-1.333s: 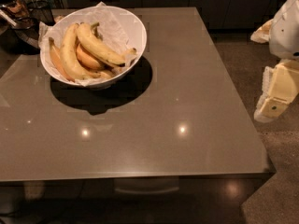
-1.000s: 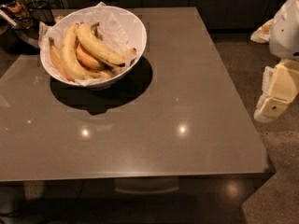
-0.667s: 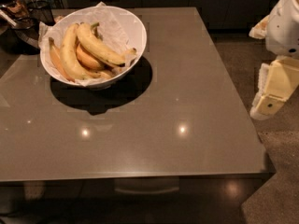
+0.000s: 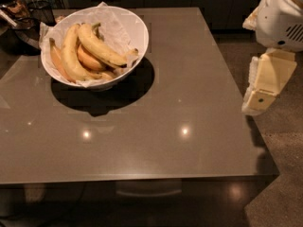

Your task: Pick banana from white bowl

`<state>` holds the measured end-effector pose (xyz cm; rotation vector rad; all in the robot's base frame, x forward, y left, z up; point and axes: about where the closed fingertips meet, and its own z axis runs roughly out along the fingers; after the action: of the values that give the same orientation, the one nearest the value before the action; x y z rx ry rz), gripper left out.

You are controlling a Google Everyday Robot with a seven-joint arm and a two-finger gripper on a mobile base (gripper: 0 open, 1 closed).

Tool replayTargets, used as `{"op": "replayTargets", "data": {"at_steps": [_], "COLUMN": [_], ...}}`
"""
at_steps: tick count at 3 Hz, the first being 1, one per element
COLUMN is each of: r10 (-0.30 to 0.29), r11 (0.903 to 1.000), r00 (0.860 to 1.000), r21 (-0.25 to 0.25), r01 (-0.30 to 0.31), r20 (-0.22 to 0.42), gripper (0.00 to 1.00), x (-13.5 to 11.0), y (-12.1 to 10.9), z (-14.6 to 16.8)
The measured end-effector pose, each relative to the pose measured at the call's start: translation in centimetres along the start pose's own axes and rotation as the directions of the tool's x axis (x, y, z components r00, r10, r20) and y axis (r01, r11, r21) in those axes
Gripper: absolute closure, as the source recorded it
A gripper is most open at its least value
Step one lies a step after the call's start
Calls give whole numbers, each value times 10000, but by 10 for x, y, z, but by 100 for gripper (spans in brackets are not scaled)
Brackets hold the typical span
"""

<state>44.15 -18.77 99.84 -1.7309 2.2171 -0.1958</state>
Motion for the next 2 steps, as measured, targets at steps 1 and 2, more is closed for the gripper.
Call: {"op": "replayTargets", "data": {"at_steps": [1, 2], "r10": [-174, -604], "r11": [9998, 9981], "r00": [9988, 9971], "r21": [-5, -87], "r01": [174, 608], "r20": [449, 470], "gripper": [0, 0], "x": [-34, -86], "y": [-1, -6], "z": [-8, -13]}}
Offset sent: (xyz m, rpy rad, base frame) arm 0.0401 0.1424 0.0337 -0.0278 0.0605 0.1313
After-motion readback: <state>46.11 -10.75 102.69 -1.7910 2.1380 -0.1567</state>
